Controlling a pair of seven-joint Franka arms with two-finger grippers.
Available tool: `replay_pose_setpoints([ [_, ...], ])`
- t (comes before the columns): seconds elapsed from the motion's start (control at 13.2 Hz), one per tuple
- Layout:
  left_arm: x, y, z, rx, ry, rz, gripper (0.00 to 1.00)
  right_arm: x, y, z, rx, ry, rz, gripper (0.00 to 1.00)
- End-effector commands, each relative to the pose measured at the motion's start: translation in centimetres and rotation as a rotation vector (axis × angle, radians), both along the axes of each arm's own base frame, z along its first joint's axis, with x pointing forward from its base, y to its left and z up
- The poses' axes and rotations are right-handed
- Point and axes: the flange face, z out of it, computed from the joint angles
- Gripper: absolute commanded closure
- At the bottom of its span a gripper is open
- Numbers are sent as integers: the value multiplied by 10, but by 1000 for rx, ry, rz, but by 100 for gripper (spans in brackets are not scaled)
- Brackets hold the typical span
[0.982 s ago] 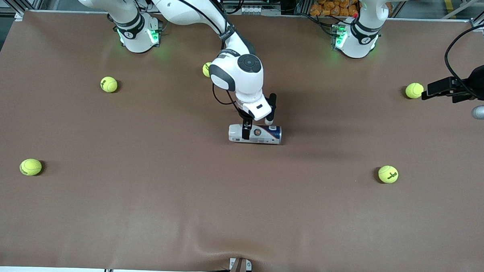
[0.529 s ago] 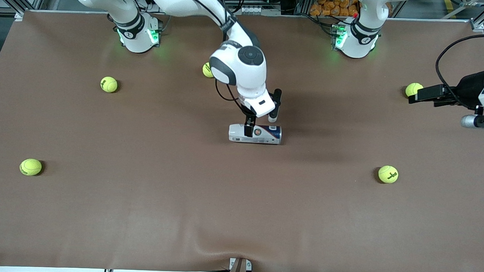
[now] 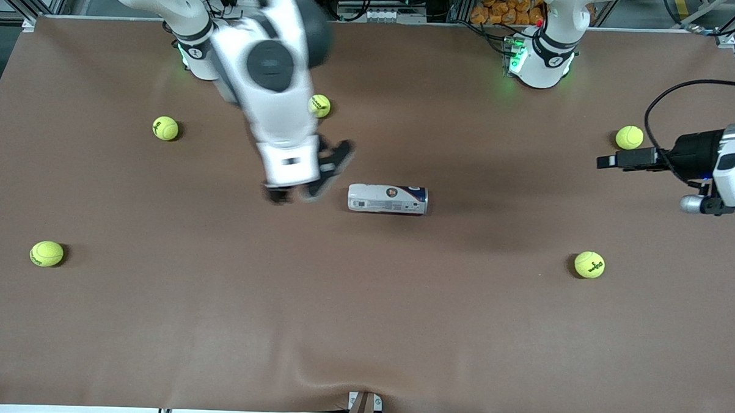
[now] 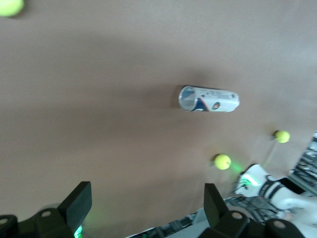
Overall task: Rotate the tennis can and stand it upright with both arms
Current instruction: 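Release the can and retract the right gripper while the left gripper approaches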
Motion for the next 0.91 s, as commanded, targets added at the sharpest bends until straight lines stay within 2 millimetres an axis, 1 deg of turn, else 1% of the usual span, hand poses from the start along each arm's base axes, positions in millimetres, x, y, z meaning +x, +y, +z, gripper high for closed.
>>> replay_pose_setpoints([
  [0.0,-7,-5,-22,-54,8,56,0,26,-63,49,-17,27,-213,0],
  [0.15,-8,-13,-39,-109,22,97,0,33,-113,78,-23,3,-360,0],
  [0.23,-10,-18,-52,-132,24,119,0,33,-134,90,-27,-11,-439,0],
  [0.3,-12,-31,-67,-148,21,132,0,30,-154,103,-35,-18,-528,0],
  [0.38,-14,-44,-79,-164,19,148,0,27,-170,111,-47,-19,-611,0],
  [0.45,-16,-53,-89,-186,23,169,0,26,-182,118,-47,-25,-666,0],
  [0.53,-18,-64,-99,-209,30,188,0,21,-193,130,-38,-33,-693,0],
  [0.6,-18,-74,-112,-226,35,200,0,22,-217,134,-42,-34,-736,0],
  [0.68,-16,-82,-124,-245,30,211,0,21,-235,139,-38,-39,-769,0],
  [0.76,-15,-90,-140,-276,33,218,0,19,-253,149,-19,-47,-801,0],
  [0.83,-14,-96,-158,-311,52,227,0,16,-280,158,4,-50,-846,0],
])
